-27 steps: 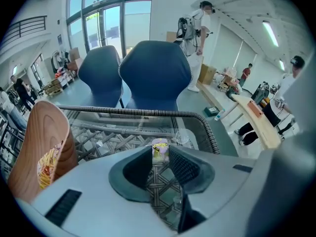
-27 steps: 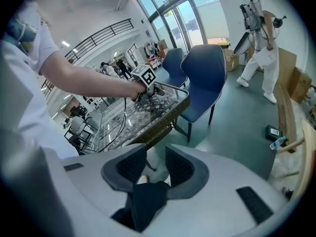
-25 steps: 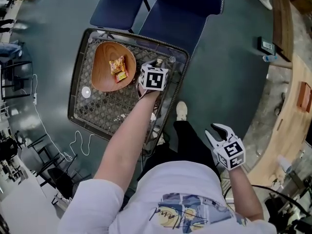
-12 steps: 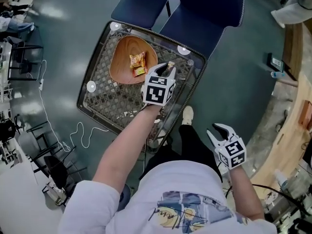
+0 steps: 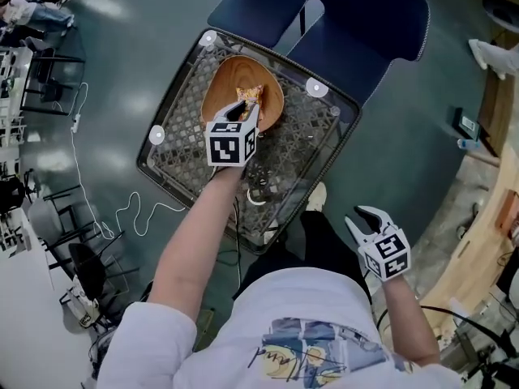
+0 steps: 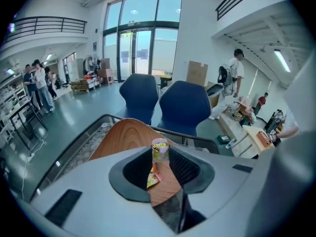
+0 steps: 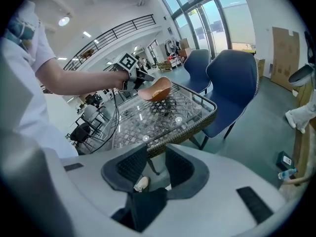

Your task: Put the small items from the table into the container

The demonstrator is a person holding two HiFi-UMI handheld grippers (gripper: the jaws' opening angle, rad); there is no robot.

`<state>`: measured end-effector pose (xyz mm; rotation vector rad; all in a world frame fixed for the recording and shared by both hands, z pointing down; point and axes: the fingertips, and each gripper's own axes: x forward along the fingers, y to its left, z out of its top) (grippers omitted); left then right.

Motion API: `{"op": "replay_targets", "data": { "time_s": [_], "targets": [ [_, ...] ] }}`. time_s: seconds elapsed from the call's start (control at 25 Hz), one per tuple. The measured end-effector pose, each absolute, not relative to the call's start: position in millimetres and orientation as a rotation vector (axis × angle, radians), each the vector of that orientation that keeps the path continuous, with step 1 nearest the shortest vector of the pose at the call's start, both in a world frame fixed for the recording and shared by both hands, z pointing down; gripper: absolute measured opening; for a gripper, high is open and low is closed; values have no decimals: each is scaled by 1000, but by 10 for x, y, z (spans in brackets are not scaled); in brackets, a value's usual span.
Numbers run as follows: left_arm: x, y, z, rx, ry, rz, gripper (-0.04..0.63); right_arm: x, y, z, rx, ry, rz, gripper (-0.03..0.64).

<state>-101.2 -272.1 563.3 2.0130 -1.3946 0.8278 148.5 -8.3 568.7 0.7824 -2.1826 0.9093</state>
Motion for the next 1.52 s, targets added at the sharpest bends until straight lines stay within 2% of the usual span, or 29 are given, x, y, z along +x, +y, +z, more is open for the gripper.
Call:
{"op": "replay_targets", "data": {
  "time_s": [0.28, 0.88, 1.52],
  "targets": [
    [-1419, -2861, 6015, 1870, -1446, 860, 117, 1524, -94, 5720, 760, -2169, 910, 123],
    [-1307, -2736, 6530, 1770, -1358, 1030, 118, 1724, -100, 5797, 799, -2150, 939, 123],
    [-1261, -2634, 6352, 1813, -1347, 1007, 118, 1653, 34, 5717, 829, -2166, 914, 123]
  ]
}}
